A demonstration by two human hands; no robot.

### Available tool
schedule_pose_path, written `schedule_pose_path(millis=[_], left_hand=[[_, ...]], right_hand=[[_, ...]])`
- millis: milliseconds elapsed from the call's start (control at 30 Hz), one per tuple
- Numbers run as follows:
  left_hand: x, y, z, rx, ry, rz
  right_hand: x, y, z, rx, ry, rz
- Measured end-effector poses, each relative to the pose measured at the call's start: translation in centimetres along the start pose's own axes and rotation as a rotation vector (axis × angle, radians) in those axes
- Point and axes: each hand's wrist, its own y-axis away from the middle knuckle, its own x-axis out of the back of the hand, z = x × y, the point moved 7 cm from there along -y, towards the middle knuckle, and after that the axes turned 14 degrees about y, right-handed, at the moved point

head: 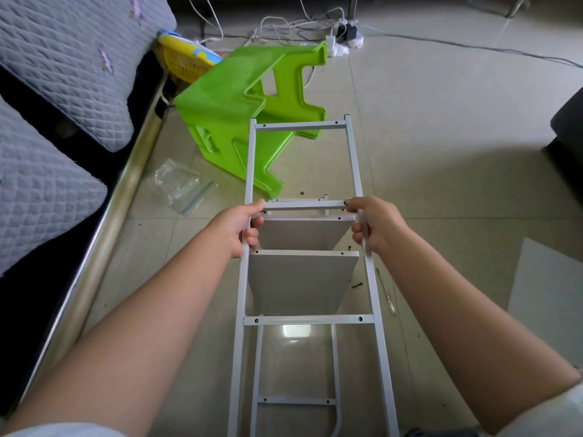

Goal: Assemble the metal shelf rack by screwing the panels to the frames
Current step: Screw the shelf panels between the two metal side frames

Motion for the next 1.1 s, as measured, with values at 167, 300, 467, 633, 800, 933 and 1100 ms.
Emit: schedule_pose_path(millis=[167,300,467,633,800,933,1100], left_hand=[[-0.4,0.6,-0.1,0.020,0.036,-0.030],[-0.3,0.9,0.0,0.016,0.024,-0.018],[-0.2,1.1,0.3,-0.020,0.050,-0.011],[-0.2,1.2,0.5,-0.021,0.044,-0.039],[0.0,1.4,0.3,-0.009,0.026,-0.101],[0.0,1.9,0.4,-0.041,0.047,-0.129],[0.2,2.4,0.2,-0.033,0.118,-0.109]], right_hand=[[0.0,0.0,0.2,-0.062,-0.002,-0.123],[-0.4,0.3,0.4,-0.074,0.006,-0.168],[-0.3,0.9,-0.7,0.119,0.088,-0.018],[-0.1,1.8,-2.2,0.436,0.480,0.098],[0.1,2.1,-2.3,0.503,0.534,0.115],[0.1,2.3,-2.4,0.532,0.553,0.111],[-0.1,2.5,-2.5,0.560,0.595,0.121]])
